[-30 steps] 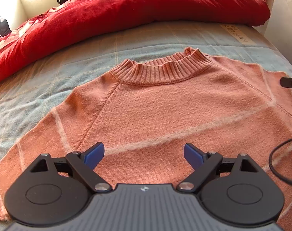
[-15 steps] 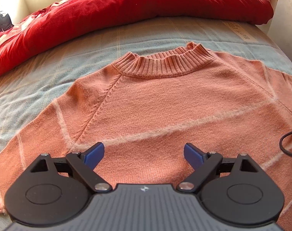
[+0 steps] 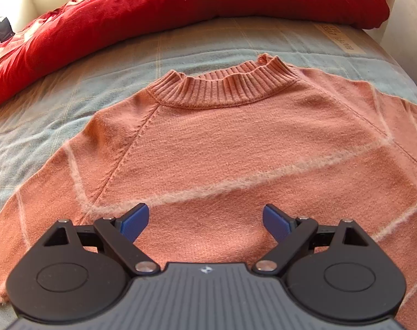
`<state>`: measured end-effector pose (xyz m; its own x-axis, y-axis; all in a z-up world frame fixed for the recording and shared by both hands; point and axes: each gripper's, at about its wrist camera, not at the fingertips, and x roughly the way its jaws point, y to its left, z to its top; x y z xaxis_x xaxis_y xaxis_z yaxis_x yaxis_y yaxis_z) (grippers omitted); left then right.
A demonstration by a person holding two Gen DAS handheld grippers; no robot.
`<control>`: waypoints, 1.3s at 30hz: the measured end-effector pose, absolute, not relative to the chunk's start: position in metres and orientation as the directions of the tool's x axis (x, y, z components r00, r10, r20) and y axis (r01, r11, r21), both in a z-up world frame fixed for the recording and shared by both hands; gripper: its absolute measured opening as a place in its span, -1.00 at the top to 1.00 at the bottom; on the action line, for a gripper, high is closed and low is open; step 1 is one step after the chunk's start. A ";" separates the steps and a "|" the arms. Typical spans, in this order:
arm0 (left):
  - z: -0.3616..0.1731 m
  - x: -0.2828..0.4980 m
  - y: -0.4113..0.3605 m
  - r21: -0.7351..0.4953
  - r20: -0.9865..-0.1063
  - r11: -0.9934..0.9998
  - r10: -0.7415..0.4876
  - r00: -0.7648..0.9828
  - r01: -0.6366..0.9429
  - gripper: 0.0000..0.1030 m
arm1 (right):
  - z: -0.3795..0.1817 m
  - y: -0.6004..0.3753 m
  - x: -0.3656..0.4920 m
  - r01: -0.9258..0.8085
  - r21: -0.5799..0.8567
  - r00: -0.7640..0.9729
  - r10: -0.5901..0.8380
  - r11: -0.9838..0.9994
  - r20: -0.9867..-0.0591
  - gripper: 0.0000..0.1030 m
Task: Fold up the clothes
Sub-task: 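Sweep the right tool along the other sleeve and over the body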
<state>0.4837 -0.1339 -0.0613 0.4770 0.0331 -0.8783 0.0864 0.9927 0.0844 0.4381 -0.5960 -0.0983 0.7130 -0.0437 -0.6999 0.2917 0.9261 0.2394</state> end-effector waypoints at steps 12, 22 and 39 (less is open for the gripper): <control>-0.068 0.490 -0.143 0.108 -0.891 0.992 0.066 0.449 0.067 -0.75 | -0.104 -0.662 0.429 0.429 0.334 0.727 -0.102 0.839 -0.679 -1.00; -0.065 0.483 -0.135 0.099 -0.893 0.993 0.058 0.447 0.070 -0.81 | -0.115 -0.664 0.422 0.531 0.250 0.621 -0.170 0.810 -0.765 -1.00; -0.039 0.434 -0.036 -0.061 -0.870 0.996 -0.020 0.494 -0.068 -0.80 | -0.038 -0.419 0.433 -0.156 0.318 0.630 0.342 0.935 -0.697 -1.00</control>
<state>0.4344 -0.0362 -0.0386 0.4935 -0.0196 -0.8695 -0.0682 0.9958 -0.0612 0.4335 -0.4189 -0.0379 0.6304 0.3417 -0.6971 -0.1556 0.9353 0.3177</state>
